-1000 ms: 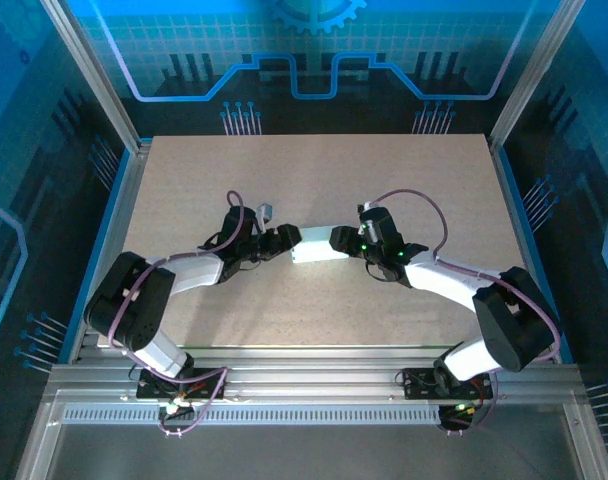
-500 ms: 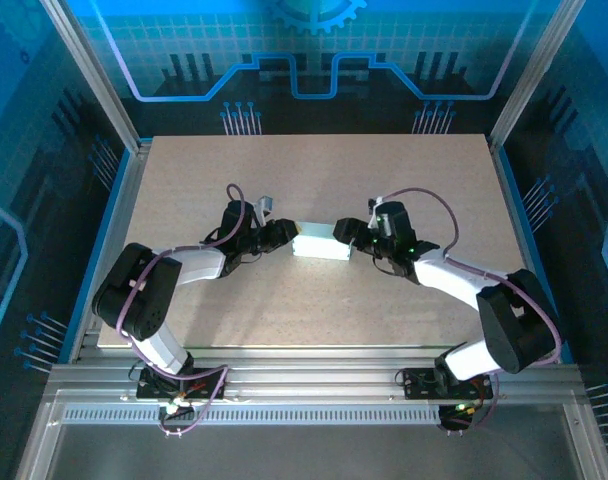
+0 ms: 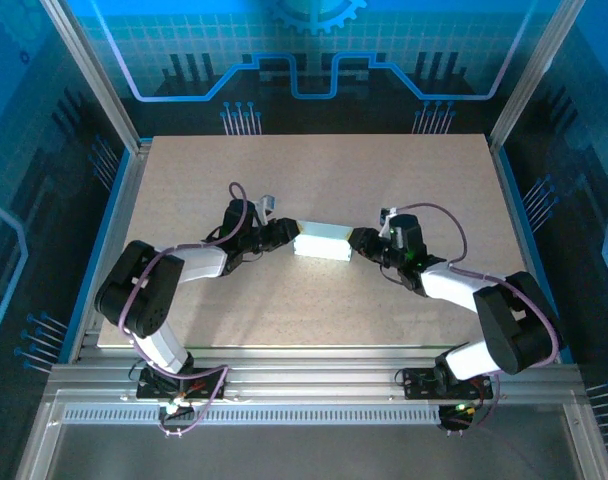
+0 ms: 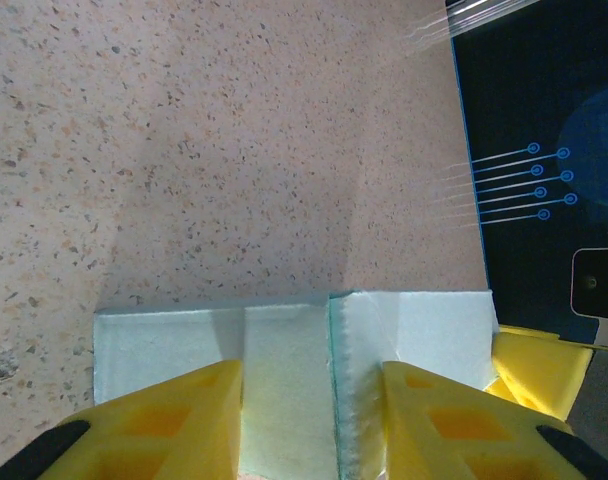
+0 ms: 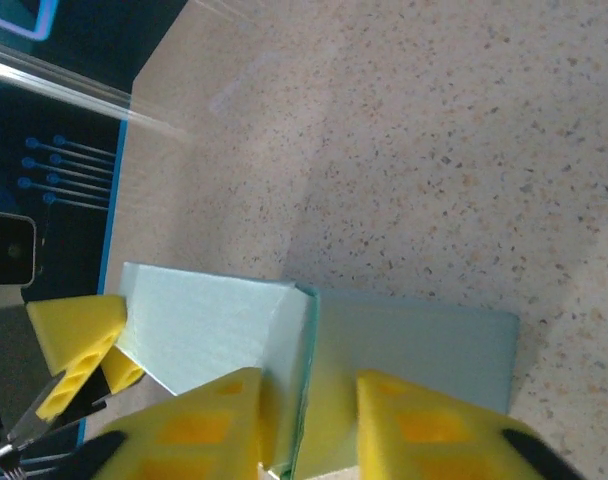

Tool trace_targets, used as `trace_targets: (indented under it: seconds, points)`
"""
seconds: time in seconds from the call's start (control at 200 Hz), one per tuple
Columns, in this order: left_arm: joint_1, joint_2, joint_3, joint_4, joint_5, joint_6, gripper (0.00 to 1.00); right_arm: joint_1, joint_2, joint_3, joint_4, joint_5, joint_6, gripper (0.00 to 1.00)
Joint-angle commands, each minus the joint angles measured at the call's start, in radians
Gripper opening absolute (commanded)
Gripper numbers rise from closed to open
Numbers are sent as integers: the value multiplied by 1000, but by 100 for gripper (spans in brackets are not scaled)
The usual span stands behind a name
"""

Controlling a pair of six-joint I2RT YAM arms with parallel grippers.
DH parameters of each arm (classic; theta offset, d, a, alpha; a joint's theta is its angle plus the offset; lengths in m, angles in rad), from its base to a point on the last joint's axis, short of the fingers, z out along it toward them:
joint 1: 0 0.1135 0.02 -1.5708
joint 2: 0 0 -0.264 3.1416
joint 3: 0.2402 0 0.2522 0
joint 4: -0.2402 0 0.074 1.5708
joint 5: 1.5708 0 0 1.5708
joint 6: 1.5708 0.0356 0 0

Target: Fold the paper box

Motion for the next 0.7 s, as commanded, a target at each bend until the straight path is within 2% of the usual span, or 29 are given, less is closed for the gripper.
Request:
trace_targets:
  seconds: [0.0,0.105,0.22,0.27,0.345,0.465,0.585,0.695]
  points:
    - [3,71,-27,-167,-29,12,37,-22,46,-76,-44,26,14,14]
    - [3,75,-27,-155,-20,17,37,-23,64,-96,-16,10,18,2]
    - [1,62,-28,-142,-8,26,39,-24,55,-82,-23,3,17,4]
    - [3,51,-22,-155,-8,29,40,-23,40,-64,-43,0,5,9]
    - [1,35,-8,-176,-6,35,44,-23,10,-34,-74,-3,-10,25]
    - [3,-1,12,-194,4,40,60,-27,-42,26,-148,6,-46,47]
    - [1,-49,45,-231,3,52,73,-41,-86,69,-177,6,-63,59]
    - [2,-101,79,-258,3,72,92,-53,-117,101,-246,12,-97,65]
